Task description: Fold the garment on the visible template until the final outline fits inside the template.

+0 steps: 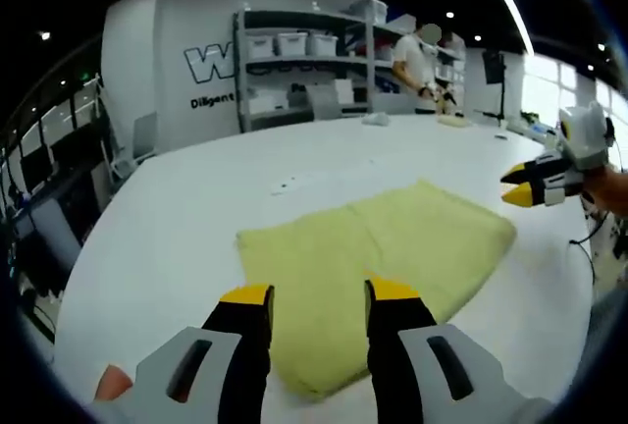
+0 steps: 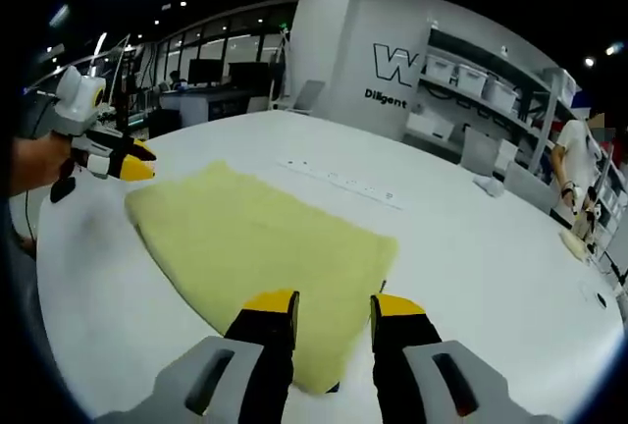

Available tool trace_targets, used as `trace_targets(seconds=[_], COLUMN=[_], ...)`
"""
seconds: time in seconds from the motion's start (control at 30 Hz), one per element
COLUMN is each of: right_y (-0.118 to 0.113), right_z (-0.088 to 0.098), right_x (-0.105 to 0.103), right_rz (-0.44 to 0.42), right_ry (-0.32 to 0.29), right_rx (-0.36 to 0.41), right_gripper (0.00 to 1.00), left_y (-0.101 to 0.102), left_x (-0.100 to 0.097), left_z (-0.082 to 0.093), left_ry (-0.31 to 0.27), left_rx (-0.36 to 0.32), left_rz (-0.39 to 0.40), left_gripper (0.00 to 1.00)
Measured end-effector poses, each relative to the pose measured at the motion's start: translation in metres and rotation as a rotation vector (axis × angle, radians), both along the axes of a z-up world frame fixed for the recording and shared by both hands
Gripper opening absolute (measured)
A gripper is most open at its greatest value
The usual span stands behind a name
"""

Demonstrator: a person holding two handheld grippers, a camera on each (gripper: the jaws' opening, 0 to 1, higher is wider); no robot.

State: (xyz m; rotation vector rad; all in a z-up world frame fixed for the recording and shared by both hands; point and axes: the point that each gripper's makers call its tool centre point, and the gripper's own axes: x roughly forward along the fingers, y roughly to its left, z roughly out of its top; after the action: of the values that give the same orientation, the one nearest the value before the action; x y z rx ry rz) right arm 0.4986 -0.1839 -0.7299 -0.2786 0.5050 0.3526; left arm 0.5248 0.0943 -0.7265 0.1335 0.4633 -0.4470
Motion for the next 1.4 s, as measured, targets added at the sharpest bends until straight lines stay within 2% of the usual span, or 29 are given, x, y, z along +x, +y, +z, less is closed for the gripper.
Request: trace_targets(seconds=[0.23, 0.53, 0.8, 1.07, 1.3, 1.4], right_y=[0.005, 0.007, 0.007, 0.002, -0.006, -0.008], right_z=[-0.006, -0.013, -0.024, -0.037, -0.044, -0.048], right_x=[-0.019, -0.041, -0.058, -0.069, -0.064, -0.059], right_rz=[0.011, 0.017, 0.027, 0.011, -0.008, -0.01], right_ry=[0.029, 0.055, 0.088, 0.134, 0.165, 0.172], right_rx=[0.015, 0.024, 0.017, 0.065, 0.093, 0.092], right_gripper=[0.4, 0.49, 0.54, 0.53, 0.42, 0.34], left_y=[0.01, 0.019, 0.02, 0.021, 0.031, 0.034], left_x=[-0.022, -0.049, -0.069, -0.079, -0.072, -0.069], left_z=[-0.008, -0.025, -0.036, -0.045, -0.049, -0.052], left_ry=[0.026, 0.077, 0.12, 0.148, 0.166, 0.176], left_rx=[-0.011, -0.011, -0.011, -0.001, -0.007, -0.011], left_rz=[0.014, 0.031, 0.032, 0.017, 0.042, 0.048], left_gripper=[0.44, 0.52, 0.54, 0.54, 0.51, 0.48])
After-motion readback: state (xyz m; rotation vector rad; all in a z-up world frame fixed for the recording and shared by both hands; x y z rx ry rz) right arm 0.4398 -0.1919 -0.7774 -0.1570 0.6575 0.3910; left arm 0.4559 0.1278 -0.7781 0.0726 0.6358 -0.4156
